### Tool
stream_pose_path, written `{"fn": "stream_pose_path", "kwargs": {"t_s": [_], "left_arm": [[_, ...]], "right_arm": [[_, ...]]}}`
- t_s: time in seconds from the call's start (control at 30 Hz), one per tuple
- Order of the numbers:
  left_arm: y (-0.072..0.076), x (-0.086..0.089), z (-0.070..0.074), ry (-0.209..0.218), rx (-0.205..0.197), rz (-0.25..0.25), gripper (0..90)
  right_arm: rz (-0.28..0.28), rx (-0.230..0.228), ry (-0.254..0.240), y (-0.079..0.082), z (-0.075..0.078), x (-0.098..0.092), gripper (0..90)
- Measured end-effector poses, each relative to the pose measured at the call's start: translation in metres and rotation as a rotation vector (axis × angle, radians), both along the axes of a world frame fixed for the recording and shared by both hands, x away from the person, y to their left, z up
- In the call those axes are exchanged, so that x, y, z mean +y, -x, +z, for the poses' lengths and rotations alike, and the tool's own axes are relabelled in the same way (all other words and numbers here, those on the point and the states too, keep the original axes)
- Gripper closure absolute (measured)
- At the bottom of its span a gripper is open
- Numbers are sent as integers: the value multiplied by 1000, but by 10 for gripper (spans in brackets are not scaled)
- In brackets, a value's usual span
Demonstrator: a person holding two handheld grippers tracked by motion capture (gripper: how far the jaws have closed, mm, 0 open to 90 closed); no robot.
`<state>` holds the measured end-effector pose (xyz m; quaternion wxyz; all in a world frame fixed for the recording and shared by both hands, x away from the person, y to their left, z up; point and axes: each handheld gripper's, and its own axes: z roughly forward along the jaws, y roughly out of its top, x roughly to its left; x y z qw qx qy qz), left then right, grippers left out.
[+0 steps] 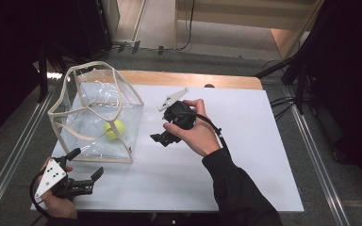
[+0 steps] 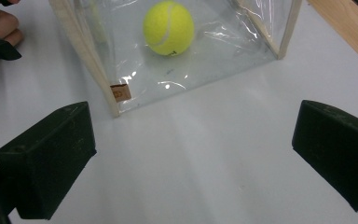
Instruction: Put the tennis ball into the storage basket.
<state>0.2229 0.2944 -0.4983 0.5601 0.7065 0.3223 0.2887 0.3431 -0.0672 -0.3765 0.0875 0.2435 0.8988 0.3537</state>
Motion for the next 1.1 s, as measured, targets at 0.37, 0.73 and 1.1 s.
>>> {"fn": "stream_pose_path", "kwargs": {"t_s": [0.37,0.73,1.1], "left_arm": [[0,0,0,-1,1,1,0],[0,0,0,-1,2,0,0],[0,0,0,-1,1,0,0]], "right_arm": [[-22,-11,-49,8,-14,-23,0],[-71,-20,-102,17,-33,-48,0],[-111,-35,-128,24,-47,-72,0]]}}
